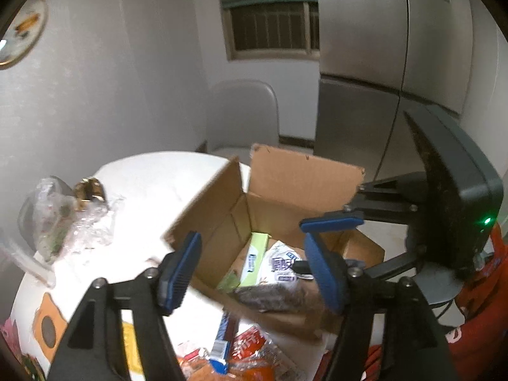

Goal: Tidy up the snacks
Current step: 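Move both open tools back toward the orange sausage packs and cracker pack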

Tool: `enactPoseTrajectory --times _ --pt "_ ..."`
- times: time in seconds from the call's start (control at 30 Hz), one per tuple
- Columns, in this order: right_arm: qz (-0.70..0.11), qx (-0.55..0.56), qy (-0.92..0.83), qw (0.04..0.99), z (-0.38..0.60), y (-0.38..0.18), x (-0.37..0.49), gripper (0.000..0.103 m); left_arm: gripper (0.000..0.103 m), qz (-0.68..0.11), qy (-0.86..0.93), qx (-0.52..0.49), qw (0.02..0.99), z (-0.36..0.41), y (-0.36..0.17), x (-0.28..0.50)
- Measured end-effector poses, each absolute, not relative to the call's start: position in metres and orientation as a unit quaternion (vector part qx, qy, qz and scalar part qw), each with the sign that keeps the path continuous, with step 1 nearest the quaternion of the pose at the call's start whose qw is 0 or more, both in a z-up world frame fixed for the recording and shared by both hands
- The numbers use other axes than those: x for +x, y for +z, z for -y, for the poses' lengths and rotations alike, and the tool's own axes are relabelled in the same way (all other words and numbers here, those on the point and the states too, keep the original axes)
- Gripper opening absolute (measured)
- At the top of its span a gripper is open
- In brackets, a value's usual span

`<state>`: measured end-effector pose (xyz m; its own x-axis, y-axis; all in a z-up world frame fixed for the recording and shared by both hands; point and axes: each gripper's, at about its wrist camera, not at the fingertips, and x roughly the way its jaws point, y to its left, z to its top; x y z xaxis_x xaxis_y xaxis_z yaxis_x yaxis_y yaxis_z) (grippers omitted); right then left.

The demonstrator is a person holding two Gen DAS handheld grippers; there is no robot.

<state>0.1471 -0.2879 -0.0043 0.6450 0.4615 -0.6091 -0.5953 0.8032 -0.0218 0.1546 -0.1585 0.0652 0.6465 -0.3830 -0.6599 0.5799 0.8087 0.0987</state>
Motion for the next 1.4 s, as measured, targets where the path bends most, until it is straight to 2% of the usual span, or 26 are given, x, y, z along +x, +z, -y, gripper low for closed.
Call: enactPoseTrajectory --times 0.07,0.2,0.27,0.37,0.63,0.93,1.13,1.23,1.4 --pt "-0.281 -0.114 0.295 0.906 0.283 0.009 0.129 0.033 0.073 -0.306 -0.256 0.145 0.905 0.143 0.075 0.138" --pt "-0.238 -0.120 0.315 0.911 0.264 0.031 0.088 0.035 0.077 -0.283 -0.223 0.129 0.924 0.105 0.086 0.107" --pt "-0.226 -0.124 0.331 0.908 0.252 0.037 0.069 0.041 0.083 -0.276 -0.195 0.122 0.933 0.083 0.085 0.091" --pt "-0.219 -0.134 0.359 0.897 0.223 0.037 0.046 0.041 0.083 -0.277 -0.160 0.110 0.941 0.050 0.075 0.071" --pt "-0.279 -0.155 0.407 0.856 0.144 -0.021 0.042 0.047 0.085 -0.320 -0.097 0.054 0.941 -0.029 -0.001 0.048" --pt "-0.325 -0.158 0.397 0.844 0.126 -0.097 0.052 0.054 0.085 -0.403 -0.079 -0.062 0.910 -0.075 -0.098 0.063" --pt "-0.305 -0.157 0.350 0.872 0.133 -0.114 0.051 0.056 0.086 -0.419 -0.042 -0.101 0.901 -0.074 -0.120 0.080" --pt "-0.310 -0.129 0.323 0.885 0.144 -0.110 0.058 0.058 0.089 -0.421 -0.028 -0.102 0.901 -0.070 -0.122 0.089" --pt "-0.329 -0.048 0.283 0.900 0.155 -0.109 0.074 0.074 0.089 -0.422 0.002 -0.091 0.902 -0.063 -0.123 0.098"
